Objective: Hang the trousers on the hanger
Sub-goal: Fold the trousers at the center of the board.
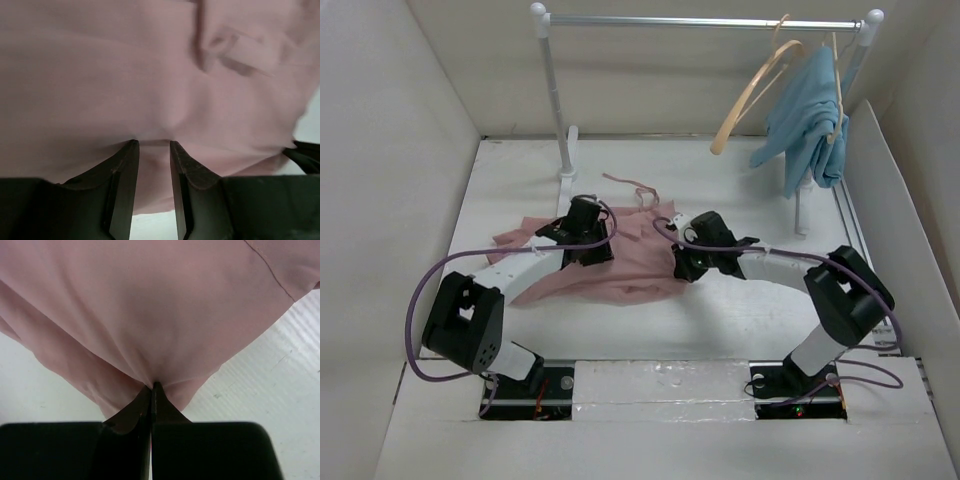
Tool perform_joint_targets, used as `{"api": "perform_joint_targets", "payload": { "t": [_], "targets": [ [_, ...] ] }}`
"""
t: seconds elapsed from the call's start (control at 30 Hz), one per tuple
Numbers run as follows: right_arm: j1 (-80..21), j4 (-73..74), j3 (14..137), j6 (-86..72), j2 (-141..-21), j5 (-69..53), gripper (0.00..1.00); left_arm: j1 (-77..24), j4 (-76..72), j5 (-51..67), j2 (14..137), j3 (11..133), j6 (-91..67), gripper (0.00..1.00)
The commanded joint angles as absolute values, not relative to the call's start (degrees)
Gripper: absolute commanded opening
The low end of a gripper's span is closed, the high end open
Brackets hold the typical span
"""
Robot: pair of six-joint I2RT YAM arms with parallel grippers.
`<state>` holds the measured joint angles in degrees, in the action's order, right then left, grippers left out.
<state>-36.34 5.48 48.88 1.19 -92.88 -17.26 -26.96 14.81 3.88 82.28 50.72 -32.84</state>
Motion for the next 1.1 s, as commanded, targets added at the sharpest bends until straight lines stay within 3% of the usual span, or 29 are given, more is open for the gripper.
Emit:
{"api": "perform_joint_targets", "payload": {
  "t": [0.0,0.17,0.33,0.43,0.47,0.5,0.57,0.63,0.67,0.77,0.93,1.07],
  "targets": [
    [-36.5,1.8,45.3,-2.0,-88.8,-18.5,0.00,-26.3,13.1,-5.4,78.7,48.0,-31.4,0.27],
    [-38.6,6.5,40.2,-2.8,-82.6,-17.1,0.00,-25.8,14.7,-11.2,79.2,46.1,-28.9,0.30],
    [-39.7,11.2,37.5,-3.5,-76.2,-17.9,0.00,-25.8,22.5,-11.3,81.9,51.8,-28.4,0.35],
    [-39.7,18.3,40.7,-1.9,-72.8,-16.5,0.34,-25.8,27.4,-9.1,79.9,53.8,-28.5,0.35],
    [-38.7,19.5,41.9,-0.7,-72.1,-16.4,0.50,-25.8,28.0,-6.9,76.7,54.1,-28.5,0.35],
    [-38.1,20.5,43.3,-0.8,-71.5,-16.6,0.55,-25.8,27.9,-5.6,74.8,54.7,-28.7,0.35],
    [-37.6,21.9,48.1,1.5,-71.1,-17.8,0.58,-25.8,26.6,-2.4,71.1,57.1,-29.3,0.35],
    [-36.1,20.4,51.3,1.8,-72.1,-20.0,0.50,-27.1,25.9,-0.4,70.4,59.2,-31.0,0.32],
    [-36.1,18.9,53.9,1.8,-74.2,-21.2,0.32,-28.3,24.6,3.0,70.7,59.6,-31.9,0.30],
    [-35.0,9.5,56.2,1.2,-78.9,-25.3,0.01,-33.1,19.5,7.6,72.5,57.0,-35.8,0.16],
    [-32.3,-5.8,59.2,-2.7,-92.1,-25.2,0.00,-35.8,9.1,10.1,73.7,44.9,-43.6,0.00],
    [-28.8,-12.2,57.7,-6.7,-98.3,-22.9,0.00,-35.8,5.4,9.3,73.8,38.1,-46.8,0.00]
  ]
}}
